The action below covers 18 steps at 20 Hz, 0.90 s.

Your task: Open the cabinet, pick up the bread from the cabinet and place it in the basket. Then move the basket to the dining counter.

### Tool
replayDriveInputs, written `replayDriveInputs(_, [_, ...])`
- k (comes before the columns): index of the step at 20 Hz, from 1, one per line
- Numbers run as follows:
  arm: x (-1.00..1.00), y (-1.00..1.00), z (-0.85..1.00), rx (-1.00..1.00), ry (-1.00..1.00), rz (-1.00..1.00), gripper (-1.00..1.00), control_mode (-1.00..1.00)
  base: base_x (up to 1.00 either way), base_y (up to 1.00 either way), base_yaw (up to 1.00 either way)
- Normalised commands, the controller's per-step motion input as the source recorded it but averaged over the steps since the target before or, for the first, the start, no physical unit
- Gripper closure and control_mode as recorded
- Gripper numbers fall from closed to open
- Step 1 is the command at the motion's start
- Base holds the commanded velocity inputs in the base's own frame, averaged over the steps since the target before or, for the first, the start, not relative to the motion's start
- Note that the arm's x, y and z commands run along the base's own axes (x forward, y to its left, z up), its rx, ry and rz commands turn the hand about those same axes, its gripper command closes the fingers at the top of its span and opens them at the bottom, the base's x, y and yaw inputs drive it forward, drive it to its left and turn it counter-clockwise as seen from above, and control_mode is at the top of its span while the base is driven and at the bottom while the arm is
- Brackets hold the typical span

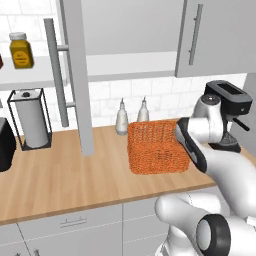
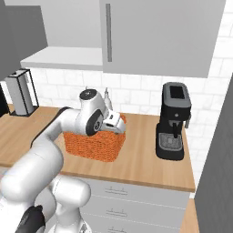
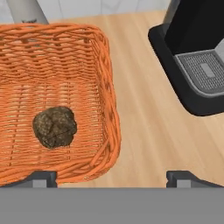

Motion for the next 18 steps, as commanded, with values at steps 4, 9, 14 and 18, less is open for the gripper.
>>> replayDriveInputs(4, [0.00, -0.34, 0.00, 0.18, 0.00, 0.00, -1.00, -1.00, 0.00, 0.00, 0.00])
replayDriveInputs(9, [0.00, -0.08, 0.00, 0.15, 0.00, 0.01, -1.00, -1.00, 0.00, 0.00, 0.00])
replayDriveInputs(14, [0.23, 0.04, 0.00, 0.04, 0.04, 0.00, -1.00, -1.00, 0.00, 0.00, 0.00])
replayDriveInputs(18, [0.34, 0.01, -0.15, 0.00, 0.03, 0.01, -1.00, -1.00, 0.00, 0.00, 0.00])
